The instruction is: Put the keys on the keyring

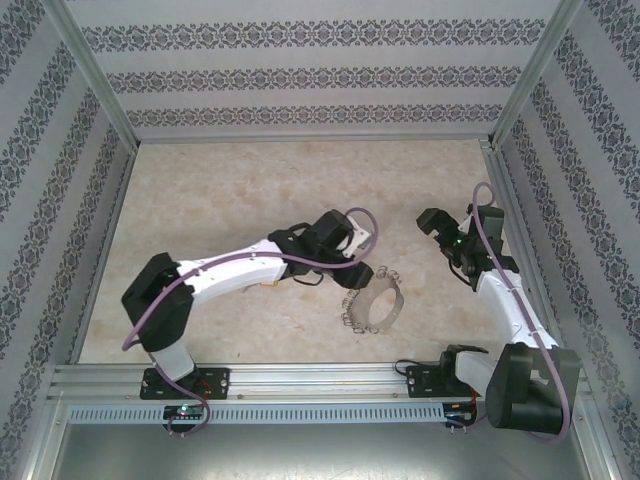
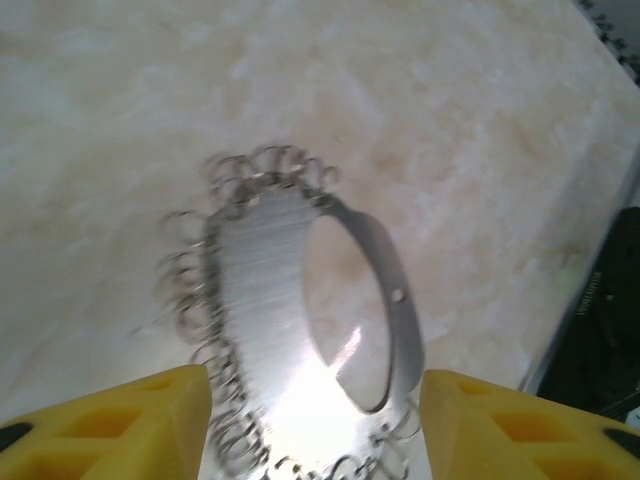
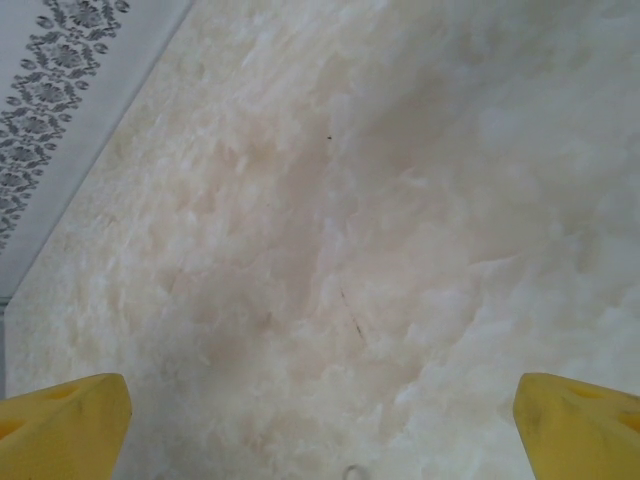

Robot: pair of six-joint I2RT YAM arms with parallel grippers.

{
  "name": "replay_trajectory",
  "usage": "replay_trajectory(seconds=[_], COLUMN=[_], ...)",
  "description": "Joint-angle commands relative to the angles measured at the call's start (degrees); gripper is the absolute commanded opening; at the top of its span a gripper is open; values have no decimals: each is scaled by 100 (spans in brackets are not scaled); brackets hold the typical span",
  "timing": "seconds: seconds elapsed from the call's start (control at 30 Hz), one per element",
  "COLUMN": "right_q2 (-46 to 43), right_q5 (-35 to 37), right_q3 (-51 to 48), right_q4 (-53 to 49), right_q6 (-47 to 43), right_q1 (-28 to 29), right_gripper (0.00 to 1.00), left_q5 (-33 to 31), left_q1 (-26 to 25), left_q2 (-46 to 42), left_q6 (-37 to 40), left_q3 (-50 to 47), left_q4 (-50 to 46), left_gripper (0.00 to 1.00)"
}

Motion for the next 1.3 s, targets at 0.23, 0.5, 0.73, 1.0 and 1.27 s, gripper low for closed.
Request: replay_trajectory(seconds=[0.23, 0.5, 0.73, 1.0, 1.27], right_q2=[-64, -98, 109, 116, 220], right_q5=[-253, -1, -95, -73, -86], right_q3=[118, 251, 357, 398, 409], right_q4=[34, -64, -146, -179, -86], right_q6=[275, 241, 206, 131, 135], right_q1=[-164, -185, -186, -199, -204], right_gripper=[98, 95, 95, 96, 96], left_q5=[417, 322, -206, -780, -1251], left_q1=[-444, -481, -580, -648, -773], left_q2=[1176, 1976, 2431, 2517, 2549], left_q6=[-78, -290, -305, -305, -218], left_q3=[848, 1496, 2055, 2184, 2135], left_q4=[585, 537, 175, 4, -165], left_gripper=[40, 28, 27, 26, 22])
